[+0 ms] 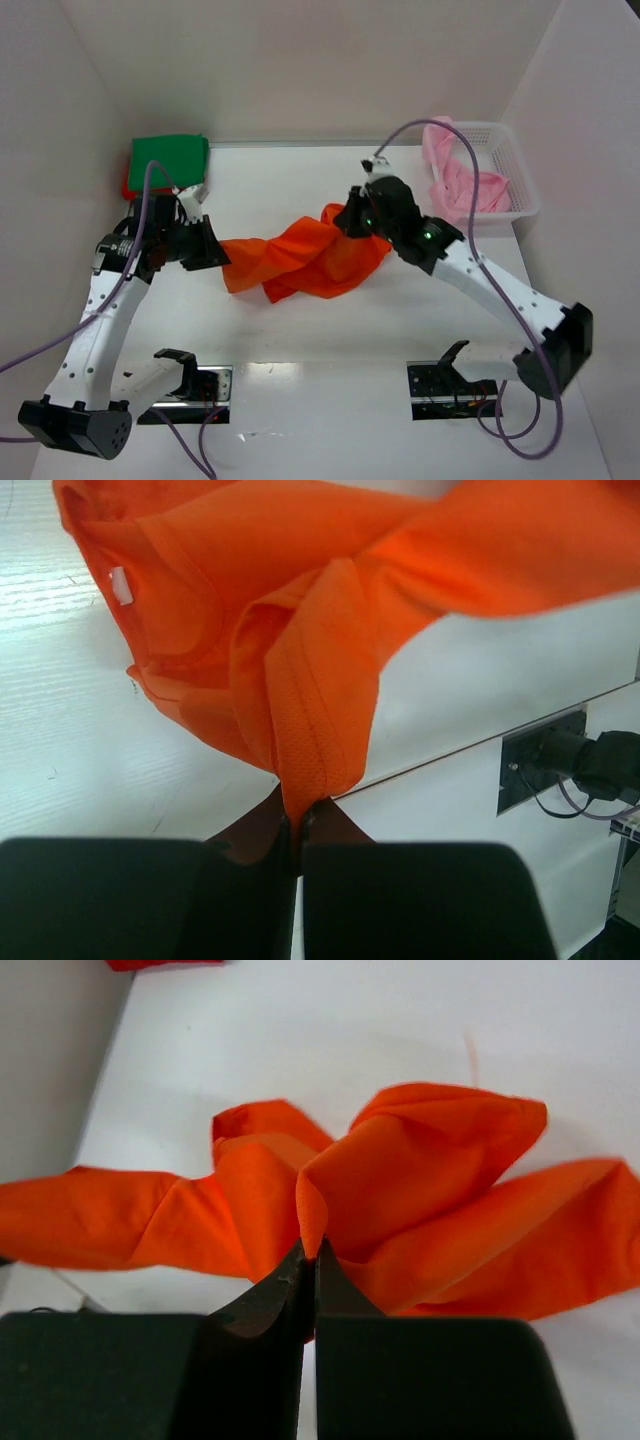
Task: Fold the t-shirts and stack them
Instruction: Flatten out the tshirt
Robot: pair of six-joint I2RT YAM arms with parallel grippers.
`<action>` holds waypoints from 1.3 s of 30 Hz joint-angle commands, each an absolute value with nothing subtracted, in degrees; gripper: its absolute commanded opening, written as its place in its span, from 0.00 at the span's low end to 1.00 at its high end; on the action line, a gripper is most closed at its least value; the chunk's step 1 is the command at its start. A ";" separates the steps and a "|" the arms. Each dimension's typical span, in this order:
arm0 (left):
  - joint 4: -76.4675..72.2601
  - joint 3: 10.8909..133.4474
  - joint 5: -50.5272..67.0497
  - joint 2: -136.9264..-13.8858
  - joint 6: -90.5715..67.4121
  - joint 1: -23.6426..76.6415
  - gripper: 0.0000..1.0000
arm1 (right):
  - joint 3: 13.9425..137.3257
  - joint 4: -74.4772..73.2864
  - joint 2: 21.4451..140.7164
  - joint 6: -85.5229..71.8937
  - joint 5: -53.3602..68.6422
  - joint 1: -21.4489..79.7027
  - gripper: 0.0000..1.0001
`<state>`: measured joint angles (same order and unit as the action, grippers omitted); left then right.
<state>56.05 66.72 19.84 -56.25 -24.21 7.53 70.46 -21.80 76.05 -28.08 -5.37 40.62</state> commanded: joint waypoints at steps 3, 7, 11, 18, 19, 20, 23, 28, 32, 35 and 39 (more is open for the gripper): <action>52.47 64.95 21.61 -57.83 -22.86 7.47 0.00 | 53.11 -25.91 65.14 -41.90 -2.29 42.53 0.14; 52.47 64.42 22.85 -57.83 -21.71 7.47 0.00 | 51.42 -34.35 62.67 -43.59 -2.29 43.42 0.67; 52.99 64.42 24.60 -58.36 -20.65 7.47 0.00 | 51.41 -34.89 61.87 -43.51 -5.88 43.42 1.00; 53.53 64.42 25.31 -57.83 -20.04 7.47 0.00 | 55.45 -27.70 73.09 -39.55 -7.03 43.42 1.00; 54.05 64.42 25.31 -57.83 -20.04 7.47 0.00 | 55.46 -27.16 74.52 -39.55 -7.03 43.42 1.00; 54.05 64.42 25.31 -57.83 -20.04 7.47 0.00 | 55.98 -27.16 77.05 -39.55 -7.03 43.42 1.00; 54.05 63.90 24.79 -57.22 -20.04 7.47 0.00 | 55.99 -27.16 80.06 -39.02 -8.43 43.42 0.98; 54.58 63.28 24.79 -57.22 -20.04 7.47 0.00 | 55.99 -29.53 83.14 -38.41 -10.80 43.42 0.95; 54.58 62.75 24.79 -57.22 -20.04 7.47 0.00 | 55.46 -30.41 81.57 -40.42 -13.62 43.42 0.91; 54.58 62.75 24.26 -57.22 -19.51 7.47 0.00 | 54.93 -31.02 81.04 -41.65 -14.67 42.90 0.90; 54.58 62.75 24.26 -57.22 -19.51 7.47 0.00 | 54.32 -31.64 82.79 -42.97 -16.61 42.89 0.90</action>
<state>54.85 62.83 23.66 -58.19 -20.91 7.53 53.87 -30.65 82.98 -40.91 -12.56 42.98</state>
